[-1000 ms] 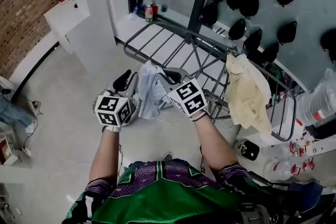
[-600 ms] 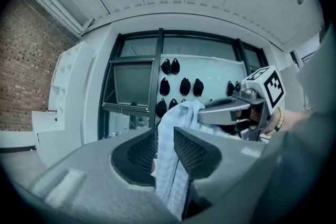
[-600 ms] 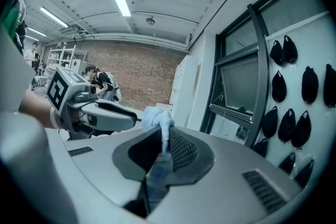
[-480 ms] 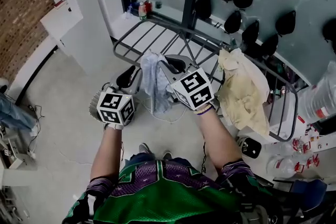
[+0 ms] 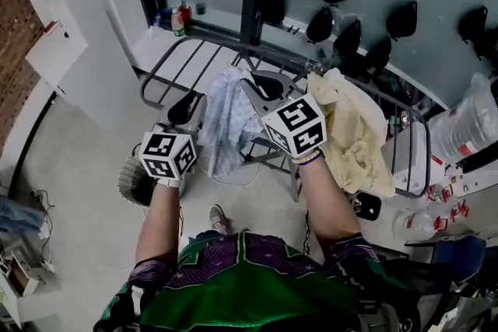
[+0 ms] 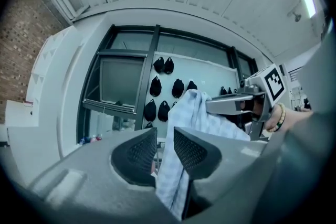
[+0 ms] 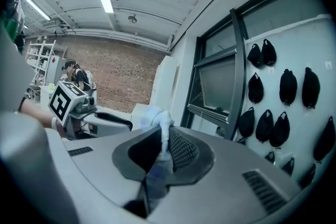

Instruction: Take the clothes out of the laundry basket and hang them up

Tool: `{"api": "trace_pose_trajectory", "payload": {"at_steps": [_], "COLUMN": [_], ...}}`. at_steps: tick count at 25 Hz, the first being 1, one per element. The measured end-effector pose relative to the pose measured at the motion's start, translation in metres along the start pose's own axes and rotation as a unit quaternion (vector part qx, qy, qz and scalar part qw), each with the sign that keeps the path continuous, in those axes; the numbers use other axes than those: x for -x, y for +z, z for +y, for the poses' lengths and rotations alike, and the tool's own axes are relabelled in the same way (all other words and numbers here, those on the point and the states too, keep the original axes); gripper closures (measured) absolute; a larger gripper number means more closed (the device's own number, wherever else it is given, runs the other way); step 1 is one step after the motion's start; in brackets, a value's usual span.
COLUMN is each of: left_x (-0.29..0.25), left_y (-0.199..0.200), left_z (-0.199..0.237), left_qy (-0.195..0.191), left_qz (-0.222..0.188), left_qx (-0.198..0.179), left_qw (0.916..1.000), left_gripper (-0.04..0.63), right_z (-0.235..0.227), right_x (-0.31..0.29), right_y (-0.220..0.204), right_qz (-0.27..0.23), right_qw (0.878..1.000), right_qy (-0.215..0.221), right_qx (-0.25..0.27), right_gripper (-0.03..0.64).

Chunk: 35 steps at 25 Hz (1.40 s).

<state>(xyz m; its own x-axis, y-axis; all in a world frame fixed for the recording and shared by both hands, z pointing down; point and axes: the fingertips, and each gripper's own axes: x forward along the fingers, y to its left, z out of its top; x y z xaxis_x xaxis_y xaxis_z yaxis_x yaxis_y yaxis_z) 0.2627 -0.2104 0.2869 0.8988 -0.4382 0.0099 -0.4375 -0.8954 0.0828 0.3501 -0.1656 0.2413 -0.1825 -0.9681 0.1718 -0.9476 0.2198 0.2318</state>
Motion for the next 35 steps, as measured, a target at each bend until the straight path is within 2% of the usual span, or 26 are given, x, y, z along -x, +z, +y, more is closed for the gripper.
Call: {"api": "trace_pose_trajectory", "payload": {"at_steps": [10, 19, 27, 35], "left_x": [-0.065, -0.096, -0.138, -0.196], "left_y": [0.015, 0.007, -0.003, -0.016], "left_z": [0.037, 0.042, 0.045, 0.045], "left_qy": [-0.071, -0.105, -0.090, -0.063], "left_qz": [-0.012, -0.008, 0.004, 0.027], "left_qx": [0.001, 0.008, 0.003, -0.001], "left_qw": [0.9974, 0.9943, 0.9959, 0.9976], "left_gripper": [0.488, 0.488, 0.488, 0.488], "right_z": [-0.064, -0.111, -0.172, -0.230], "right_x": [-0.034, -0.042, -0.058, -0.100], "right_y": [0.025, 0.008, -0.025, -0.101], "right_qz": [0.012, 0.039, 0.051, 0.083], "right_qw": [0.996, 0.990, 0.989, 0.989], "right_qy": [-0.085, -0.134, -0.136, -0.099], "right_qx": [0.010, 0.001, -0.016, -0.065], "right_gripper": [0.577, 0.577, 0.577, 0.577]}}
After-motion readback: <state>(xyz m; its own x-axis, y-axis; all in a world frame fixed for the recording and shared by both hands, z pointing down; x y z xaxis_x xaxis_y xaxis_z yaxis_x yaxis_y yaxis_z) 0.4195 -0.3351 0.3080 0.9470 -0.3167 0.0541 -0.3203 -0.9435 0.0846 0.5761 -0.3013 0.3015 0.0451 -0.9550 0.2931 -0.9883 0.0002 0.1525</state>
